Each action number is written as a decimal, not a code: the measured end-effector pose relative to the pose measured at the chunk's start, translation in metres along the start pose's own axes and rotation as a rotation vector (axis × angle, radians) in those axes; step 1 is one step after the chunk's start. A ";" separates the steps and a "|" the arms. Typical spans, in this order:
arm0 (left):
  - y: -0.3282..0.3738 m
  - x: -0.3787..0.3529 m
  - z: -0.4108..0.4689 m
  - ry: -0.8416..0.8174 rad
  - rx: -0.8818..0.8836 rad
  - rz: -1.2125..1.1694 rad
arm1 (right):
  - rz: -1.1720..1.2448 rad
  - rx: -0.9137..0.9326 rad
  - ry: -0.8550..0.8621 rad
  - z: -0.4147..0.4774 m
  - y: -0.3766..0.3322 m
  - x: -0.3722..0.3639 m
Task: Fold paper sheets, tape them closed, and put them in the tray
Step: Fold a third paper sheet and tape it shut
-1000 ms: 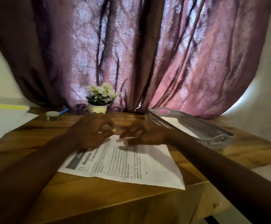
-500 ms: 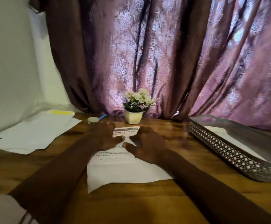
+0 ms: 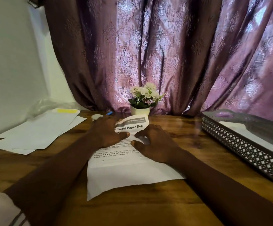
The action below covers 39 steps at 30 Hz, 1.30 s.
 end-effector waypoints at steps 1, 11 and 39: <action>0.001 0.002 -0.001 0.039 0.011 -0.009 | 0.024 -0.008 0.009 0.001 0.003 0.000; 0.040 0.037 -0.020 0.507 -0.439 0.257 | 0.440 -0.263 0.401 0.004 0.024 0.009; 0.040 0.045 -0.020 0.714 -0.146 0.021 | 1.374 -0.167 0.243 -0.007 0.005 0.024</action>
Point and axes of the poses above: each hand's wrist, its own z-axis towards the middle knuckle, its own x-axis out of the back of the hand, y = z × x, the point moved 4 cm from there along z, towards the middle knuckle, and after that the axes turned 4 degrees about y, right-handed, at the moved point
